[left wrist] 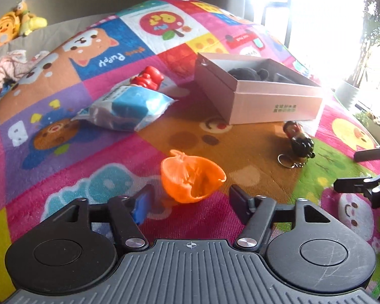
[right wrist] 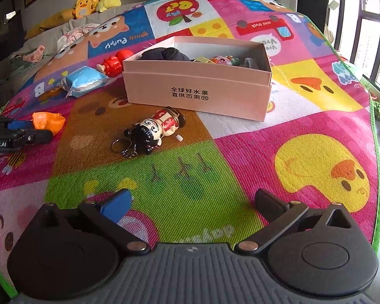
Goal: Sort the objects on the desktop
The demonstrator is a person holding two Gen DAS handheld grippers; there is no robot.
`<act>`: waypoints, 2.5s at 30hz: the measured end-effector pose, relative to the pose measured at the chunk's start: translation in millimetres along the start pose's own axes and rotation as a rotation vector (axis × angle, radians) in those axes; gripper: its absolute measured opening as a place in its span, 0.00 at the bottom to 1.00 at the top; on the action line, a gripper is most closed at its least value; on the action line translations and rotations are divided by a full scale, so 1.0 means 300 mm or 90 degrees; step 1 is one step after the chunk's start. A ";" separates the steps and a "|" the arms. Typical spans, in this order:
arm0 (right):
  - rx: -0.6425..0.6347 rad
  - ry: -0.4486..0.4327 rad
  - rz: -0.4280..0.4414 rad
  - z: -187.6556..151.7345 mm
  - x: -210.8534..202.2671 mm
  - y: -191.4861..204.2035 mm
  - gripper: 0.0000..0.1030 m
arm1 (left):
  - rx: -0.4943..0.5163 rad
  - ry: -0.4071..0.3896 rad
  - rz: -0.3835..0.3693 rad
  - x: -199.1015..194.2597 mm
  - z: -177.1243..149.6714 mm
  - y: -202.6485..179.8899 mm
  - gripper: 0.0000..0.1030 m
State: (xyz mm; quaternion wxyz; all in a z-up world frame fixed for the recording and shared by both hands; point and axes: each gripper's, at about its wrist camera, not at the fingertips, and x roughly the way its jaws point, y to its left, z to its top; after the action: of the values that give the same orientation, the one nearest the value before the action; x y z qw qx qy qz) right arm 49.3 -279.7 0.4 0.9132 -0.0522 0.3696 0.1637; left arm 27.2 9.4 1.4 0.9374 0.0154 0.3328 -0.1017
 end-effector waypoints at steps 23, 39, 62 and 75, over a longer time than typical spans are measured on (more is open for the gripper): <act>-0.089 -0.073 -0.120 0.134 0.057 0.130 0.97 | -0.029 0.008 0.031 0.010 -0.010 0.005 0.99; 0.132 -0.035 0.054 0.207 0.047 0.015 0.80 | -0.023 0.014 0.035 0.016 -0.013 0.001 1.00; -0.085 -0.109 -0.087 0.281 -0.101 0.011 0.39 | -0.038 0.009 0.022 0.012 -0.013 0.011 1.00; -0.169 -0.033 -0.008 0.074 -0.060 0.101 0.68 | -0.028 0.016 0.032 0.016 -0.012 0.000 1.00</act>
State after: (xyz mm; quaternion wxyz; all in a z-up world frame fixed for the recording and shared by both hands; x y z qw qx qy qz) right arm 41.7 -250.9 29.7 0.9086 -0.1706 0.3204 0.2066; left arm 28.5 8.8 -4.3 0.9356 0.0045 0.3458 -0.0710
